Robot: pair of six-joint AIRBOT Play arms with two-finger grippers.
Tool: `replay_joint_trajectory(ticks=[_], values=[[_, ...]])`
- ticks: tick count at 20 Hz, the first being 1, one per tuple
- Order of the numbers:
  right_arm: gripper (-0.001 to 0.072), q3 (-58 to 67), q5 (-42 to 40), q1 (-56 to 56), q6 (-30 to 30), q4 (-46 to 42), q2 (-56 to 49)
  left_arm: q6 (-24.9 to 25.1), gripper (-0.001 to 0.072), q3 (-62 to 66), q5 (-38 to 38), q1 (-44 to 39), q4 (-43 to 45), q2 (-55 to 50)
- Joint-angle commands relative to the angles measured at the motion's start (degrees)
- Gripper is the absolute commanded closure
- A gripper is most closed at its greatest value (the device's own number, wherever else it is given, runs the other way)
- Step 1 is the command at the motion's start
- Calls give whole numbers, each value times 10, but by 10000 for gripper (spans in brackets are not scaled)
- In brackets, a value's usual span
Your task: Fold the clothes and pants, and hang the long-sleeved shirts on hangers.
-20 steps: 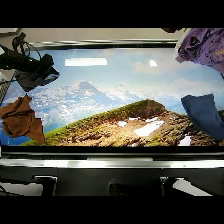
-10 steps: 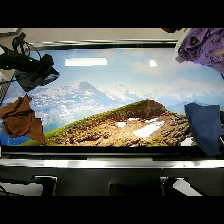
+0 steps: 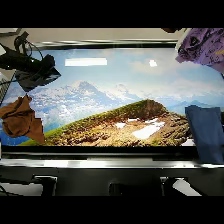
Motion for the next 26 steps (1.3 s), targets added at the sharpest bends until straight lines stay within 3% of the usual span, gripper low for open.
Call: replay_joint_trajectory(ticks=[1, 3, 5, 7, 9, 13, 17, 26], values=[[424, 47, -5, 2, -4, -40, 0, 4, 689, 0, 0, -1, 0, 0], [449, 114, -68, 2, -63, 103, 0, 23, 689, 0, 0, 0, 0, -1], [560, 161, -130, 35, -172, 278, 0, 40, 689, 0, 0, 0, 5, 0], [638, 178, -142, 114, -256, 355, 0, 82, 690, -1, -3, -1, 29, 3], [684, 178, -135, 232, -269, 362, 0, 126, 691, -20, -11, -8, 57, 16], [682, 177, -114, 464, -254, 347, 0, 170, 690, -180, 41, -23, 99, 112], [683, 177, -126, 623, -238, 309, 0, 186, 689, -278, 89, -22, 105, 196], [680, 177, -125, 662, -217, 287, 0, 186, 687, -280, 82, -21, 120, 196]])
